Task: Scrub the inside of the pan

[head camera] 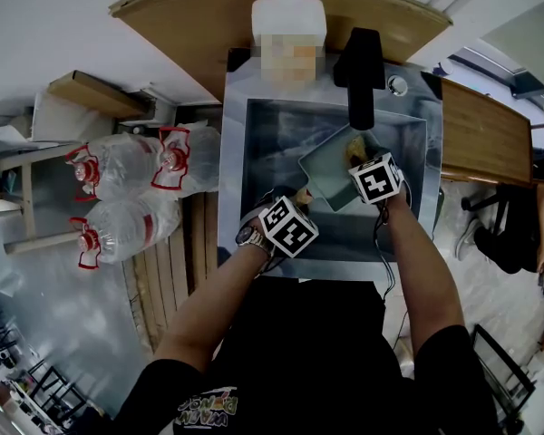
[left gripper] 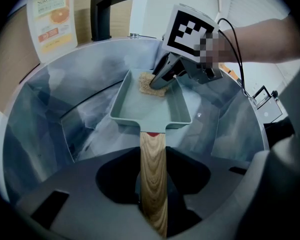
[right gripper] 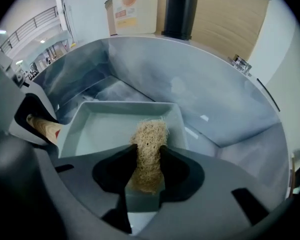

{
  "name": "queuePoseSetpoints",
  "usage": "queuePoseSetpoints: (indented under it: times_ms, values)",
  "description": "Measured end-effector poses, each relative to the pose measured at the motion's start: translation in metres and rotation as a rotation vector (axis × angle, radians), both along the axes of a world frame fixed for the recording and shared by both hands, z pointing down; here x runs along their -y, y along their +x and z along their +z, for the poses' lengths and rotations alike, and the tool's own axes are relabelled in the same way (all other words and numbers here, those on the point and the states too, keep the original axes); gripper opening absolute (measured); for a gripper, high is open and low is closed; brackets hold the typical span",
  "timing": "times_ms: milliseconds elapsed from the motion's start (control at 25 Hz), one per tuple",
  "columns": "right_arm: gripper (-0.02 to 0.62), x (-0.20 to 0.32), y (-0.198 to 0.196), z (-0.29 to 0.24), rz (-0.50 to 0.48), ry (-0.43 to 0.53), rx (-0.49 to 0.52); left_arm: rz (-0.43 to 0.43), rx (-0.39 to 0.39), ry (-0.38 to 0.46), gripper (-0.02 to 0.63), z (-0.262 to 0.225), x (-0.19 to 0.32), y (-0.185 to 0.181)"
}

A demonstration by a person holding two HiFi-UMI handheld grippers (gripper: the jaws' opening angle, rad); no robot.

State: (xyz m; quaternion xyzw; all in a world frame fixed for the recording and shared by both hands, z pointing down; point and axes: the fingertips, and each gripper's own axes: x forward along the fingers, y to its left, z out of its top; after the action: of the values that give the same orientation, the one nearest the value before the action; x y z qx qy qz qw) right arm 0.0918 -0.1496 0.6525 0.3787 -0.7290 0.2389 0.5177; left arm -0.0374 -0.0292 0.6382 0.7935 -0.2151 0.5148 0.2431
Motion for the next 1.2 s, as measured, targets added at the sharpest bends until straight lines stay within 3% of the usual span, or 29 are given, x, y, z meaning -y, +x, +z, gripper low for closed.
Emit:
queuePoseSetpoints:
  times_ms: [520, 840, 1000, 1200]
  values:
    - [0.147, 0.011, 0.02, -0.01, -0.004, 0.047, -0.048, -0.001, -0.001, 0.003, 0.163, 0.0, 0.001, 0.0]
    - [0.146, 0.025, 0.041, -0.042, 0.067, 0.163, -0.1, 0.0, 0.0, 0.003, 0.163, 0.0, 0.0, 0.0]
    - [0.146, 0.03, 0.045, -0.068, 0.13, 0.202, -0.007, 0.0, 0.002, 0.003, 0.163, 0.0, 0.001, -0.001]
    - [0.147, 0.013, 0.018, -0.078, 0.165, 0.155, 0.185, -0.001, 0.002, 0.002, 0.163, 0.0, 0.0, -0.001]
